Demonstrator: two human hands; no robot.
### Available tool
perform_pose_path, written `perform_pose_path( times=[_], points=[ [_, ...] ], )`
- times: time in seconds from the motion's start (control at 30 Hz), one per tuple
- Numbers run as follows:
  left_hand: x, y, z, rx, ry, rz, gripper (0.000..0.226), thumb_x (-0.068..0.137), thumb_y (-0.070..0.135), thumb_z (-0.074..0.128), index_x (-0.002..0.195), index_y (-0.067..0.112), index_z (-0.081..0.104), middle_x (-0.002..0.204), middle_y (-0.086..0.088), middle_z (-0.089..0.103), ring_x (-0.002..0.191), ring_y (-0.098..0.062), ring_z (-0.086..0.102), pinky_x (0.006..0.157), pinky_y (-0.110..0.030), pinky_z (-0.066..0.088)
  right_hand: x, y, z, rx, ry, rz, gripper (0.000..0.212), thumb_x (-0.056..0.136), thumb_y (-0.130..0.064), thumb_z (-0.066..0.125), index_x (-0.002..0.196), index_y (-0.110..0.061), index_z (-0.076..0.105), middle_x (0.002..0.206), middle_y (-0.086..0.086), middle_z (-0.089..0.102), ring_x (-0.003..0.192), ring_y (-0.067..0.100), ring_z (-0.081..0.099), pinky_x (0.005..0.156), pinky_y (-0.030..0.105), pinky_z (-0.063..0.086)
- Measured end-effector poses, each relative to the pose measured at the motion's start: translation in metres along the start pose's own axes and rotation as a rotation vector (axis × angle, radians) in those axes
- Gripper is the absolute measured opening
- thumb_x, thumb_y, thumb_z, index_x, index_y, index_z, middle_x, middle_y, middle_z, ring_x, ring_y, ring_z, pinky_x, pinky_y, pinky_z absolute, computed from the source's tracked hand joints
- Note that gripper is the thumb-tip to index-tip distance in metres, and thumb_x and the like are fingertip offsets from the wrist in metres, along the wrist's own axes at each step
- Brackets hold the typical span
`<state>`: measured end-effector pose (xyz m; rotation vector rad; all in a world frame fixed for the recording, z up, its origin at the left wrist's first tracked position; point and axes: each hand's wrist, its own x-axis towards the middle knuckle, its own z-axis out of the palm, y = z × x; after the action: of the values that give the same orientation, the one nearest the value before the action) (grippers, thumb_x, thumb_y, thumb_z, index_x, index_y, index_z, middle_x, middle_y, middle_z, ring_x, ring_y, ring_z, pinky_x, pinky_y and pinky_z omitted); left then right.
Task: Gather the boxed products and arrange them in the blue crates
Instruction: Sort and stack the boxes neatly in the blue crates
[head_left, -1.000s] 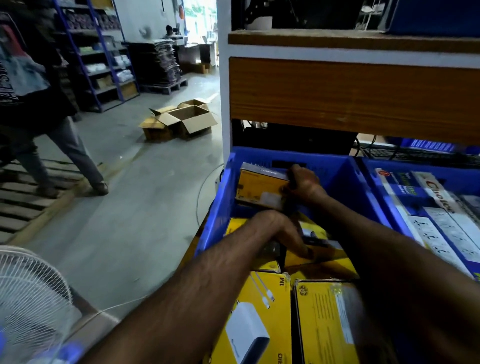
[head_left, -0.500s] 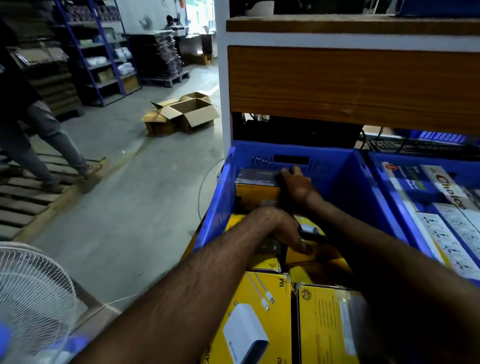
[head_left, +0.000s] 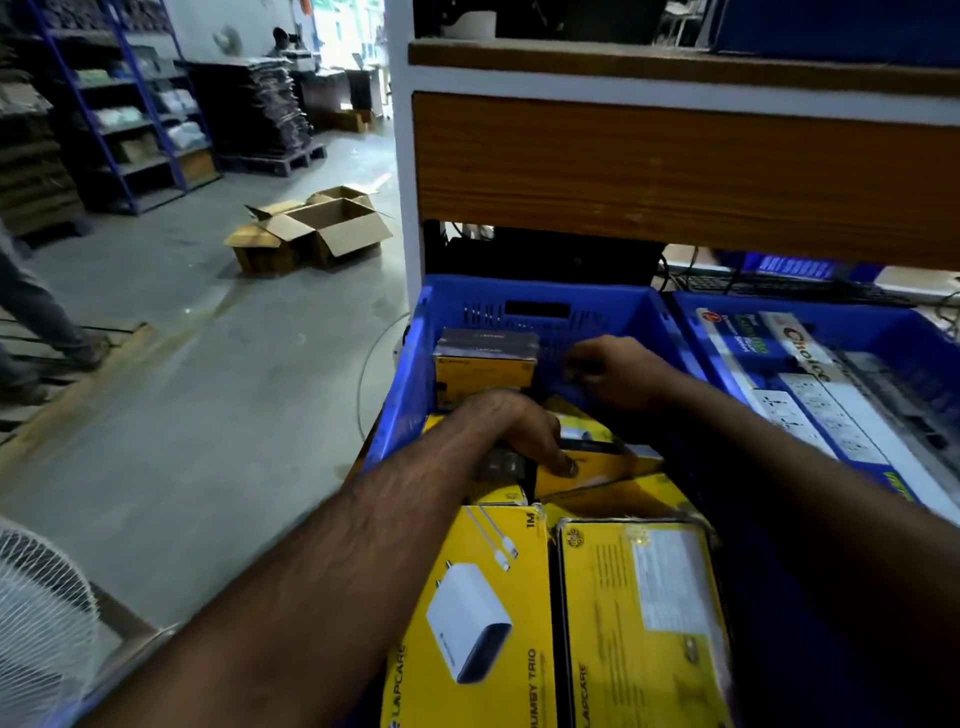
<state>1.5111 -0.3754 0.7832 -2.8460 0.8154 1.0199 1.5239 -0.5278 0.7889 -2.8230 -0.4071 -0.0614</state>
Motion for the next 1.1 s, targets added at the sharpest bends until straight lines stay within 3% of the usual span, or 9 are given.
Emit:
perform_pose_path(
  times=[0.13, 0.33, 0.5, 0.63, 0.7, 0.77, 0.83, 0.93, 1.1],
  points=[
    [0.004, -0.002, 0.001, -0.015, 0.058, 0.030, 0.062, 0.092, 0.053, 0.056, 0.143, 0.020, 0.044, 0.147, 0.000, 0.045, 0.129, -0.023, 0.046, 0.104, -0.038, 0.041, -0.034, 0.000, 0.009, 0.142, 0.049, 0.032, 0.023, 0.091, -0.005, 0.057, 0.110, -0.014, 0.067, 0.108, 0.001, 0.064, 0.101, 0.015, 0.060, 0.076, 0.024, 0.043],
    [0.008, -0.004, 0.005, -0.130, 0.095, 0.081, 0.051, 0.095, 0.048, 0.053, 0.139, 0.025, 0.046, 0.139, 0.001, 0.049, 0.122, -0.020, 0.049, 0.100, -0.041, 0.043, -0.048, 0.005, 0.001, 0.504, 0.190, 0.169, 0.024, 0.093, -0.007, 0.054, 0.111, -0.016, 0.068, 0.113, 0.001, 0.065, 0.104, 0.013, 0.060, 0.083, 0.025, 0.048],
    [0.002, -0.017, 0.000, -0.517, 0.241, 0.162, 0.040, 0.094, 0.044, 0.054, 0.129, 0.024, 0.054, 0.125, 0.002, 0.056, 0.112, -0.017, 0.053, 0.098, -0.042, 0.046, -0.048, 0.000, -0.003, 0.639, 0.283, 0.100, 0.021, 0.096, -0.014, 0.056, 0.114, -0.018, 0.065, 0.113, -0.002, 0.065, 0.106, 0.010, 0.060, 0.082, 0.019, 0.050],
    [-0.002, -0.032, -0.009, -1.081, 0.577, 0.201, 0.042, 0.090, 0.052, 0.057, 0.109, 0.015, 0.062, 0.104, -0.013, 0.065, 0.096, -0.032, 0.063, 0.087, -0.051, 0.051, -0.047, 0.001, -0.009, 0.636, 0.519, 0.090, 0.034, 0.093, -0.015, 0.058, 0.127, -0.012, 0.058, 0.119, 0.004, 0.058, 0.110, 0.015, 0.057, 0.097, 0.039, 0.050],
    [-0.003, -0.037, -0.016, -1.270, 0.732, 0.235, 0.032, 0.092, 0.048, 0.058, 0.102, 0.018, 0.062, 0.095, -0.007, 0.065, 0.090, -0.026, 0.062, 0.082, -0.050, 0.052, -0.046, 0.006, -0.010, 0.575, 0.576, 0.147, 0.048, 0.091, -0.021, 0.061, 0.136, -0.014, 0.049, 0.129, 0.008, 0.049, 0.121, 0.021, 0.049, 0.106, 0.041, 0.042],
    [-0.006, -0.037, -0.022, -1.395, 0.771, 0.283, 0.025, 0.097, 0.041, 0.053, 0.107, 0.019, 0.059, 0.096, -0.002, 0.066, 0.091, -0.020, 0.063, 0.081, -0.042, 0.054, -0.044, 0.010, -0.011, 0.581, 0.535, 0.219, 0.066, 0.090, -0.029, 0.063, 0.147, -0.017, 0.033, 0.146, 0.010, 0.038, 0.134, 0.022, 0.037, 0.113, 0.041, 0.033],
    [-0.011, -0.037, -0.025, -1.503, 0.736, 0.331, 0.031, 0.099, 0.039, 0.048, 0.118, 0.015, 0.056, 0.097, -0.003, 0.066, 0.089, -0.018, 0.064, 0.082, -0.041, 0.055, -0.043, 0.012, -0.011, 0.690, 0.454, 0.258, 0.073, 0.088, -0.038, 0.064, 0.149, -0.021, 0.028, 0.149, 0.006, 0.038, 0.134, 0.021, 0.040, 0.112, 0.043, 0.035],
    [-0.013, -0.037, -0.028, -1.585, 0.742, 0.369, 0.041, 0.098, 0.041, 0.048, 0.127, 0.012, 0.053, 0.107, -0.009, 0.066, 0.097, -0.026, 0.063, 0.094, -0.053, 0.049, -0.045, 0.010, -0.009, 0.922, 0.350, 0.220, 0.049, 0.092, -0.032, 0.062, 0.135, -0.016, 0.046, 0.128, 0.005, 0.060, 0.115, 0.022, 0.060, 0.096, 0.042, 0.051],
    [-0.014, -0.035, -0.030, -1.676, 0.779, 0.369, 0.035, 0.099, 0.041, 0.046, 0.119, 0.015, 0.056, 0.111, -0.012, 0.066, 0.104, -0.030, 0.063, 0.097, -0.054, 0.049, -0.048, 0.009, -0.008, 1.149, 0.272, 0.219, 0.039, 0.094, -0.026, 0.060, 0.130, -0.014, 0.048, 0.121, 0.007, 0.065, 0.104, 0.023, 0.067, 0.078, 0.032, 0.057]
  ],
)
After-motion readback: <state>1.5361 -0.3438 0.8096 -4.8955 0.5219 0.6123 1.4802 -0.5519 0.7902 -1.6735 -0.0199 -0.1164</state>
